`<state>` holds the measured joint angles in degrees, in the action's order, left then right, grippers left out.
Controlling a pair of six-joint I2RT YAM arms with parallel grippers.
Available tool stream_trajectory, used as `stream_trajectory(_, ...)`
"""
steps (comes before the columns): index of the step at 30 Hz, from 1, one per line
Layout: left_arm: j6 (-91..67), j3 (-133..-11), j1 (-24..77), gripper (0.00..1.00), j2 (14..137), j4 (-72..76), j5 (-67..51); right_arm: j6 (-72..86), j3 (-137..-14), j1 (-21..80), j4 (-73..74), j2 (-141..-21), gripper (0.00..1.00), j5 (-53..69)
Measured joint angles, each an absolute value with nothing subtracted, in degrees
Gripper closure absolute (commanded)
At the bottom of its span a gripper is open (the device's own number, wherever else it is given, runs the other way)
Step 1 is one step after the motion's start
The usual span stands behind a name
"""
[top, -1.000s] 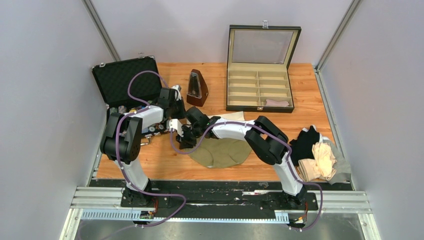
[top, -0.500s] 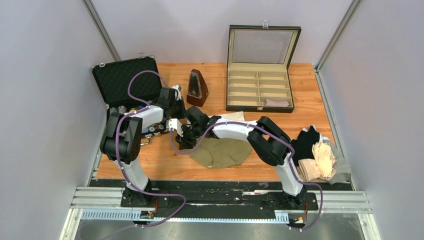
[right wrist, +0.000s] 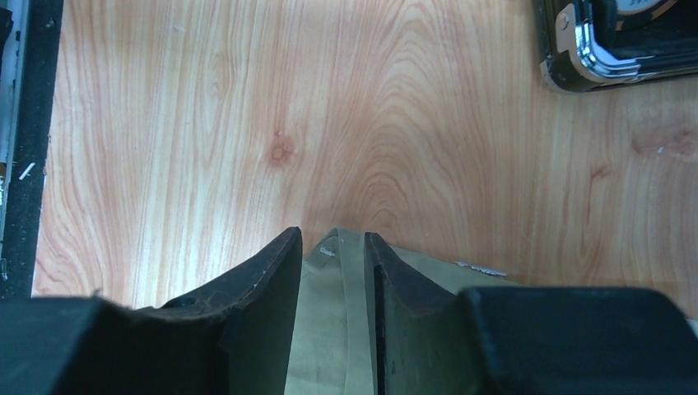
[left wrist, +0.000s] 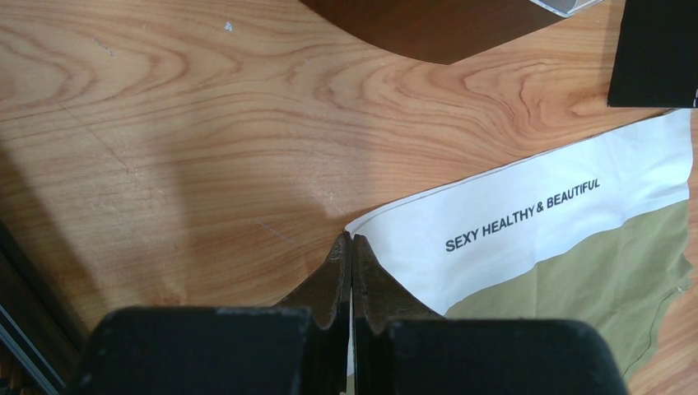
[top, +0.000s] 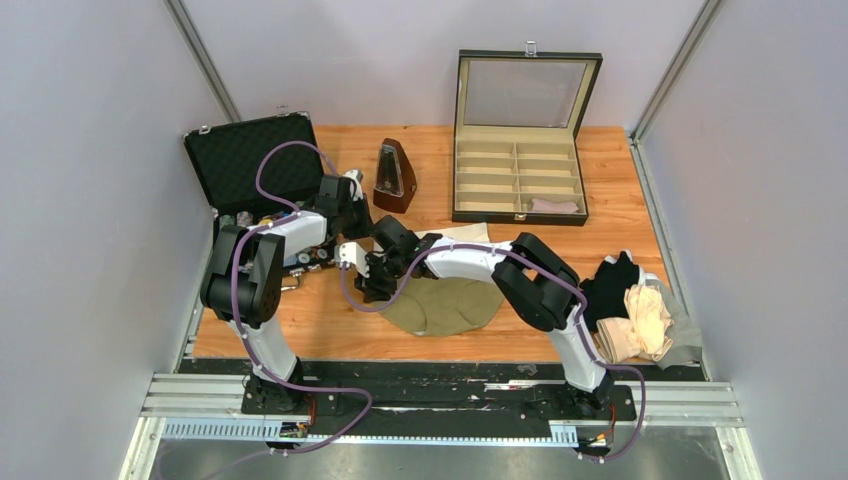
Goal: Roll the underwear
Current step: Fold the underwear at the center of the board.
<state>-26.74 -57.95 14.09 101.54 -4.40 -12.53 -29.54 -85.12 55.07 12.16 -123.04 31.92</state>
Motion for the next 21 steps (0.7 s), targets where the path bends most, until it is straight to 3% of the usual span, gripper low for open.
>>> stream_trajectory(6, -26.7, -58.0, 14.1, 1.00, 101.5, -4.4, -12.6, -30.0, -85.3, 55.1, 12.0, -124.3, 0.62, 32.2)
stream_trajectory(15, -26.7, -58.0, 14.1, 1.00, 101.5, -4.4, -12.6, -30.8, -85.4, 55.1, 11.6, -124.5, 0.98, 32.0)
stream_trajectory(21, -26.7, -58.1, 14.0, 1.00, 101.5, -4.6, -12.7, -28.9, -86.9, 55.1, 11.9, -124.8, 1.00, 31.7)
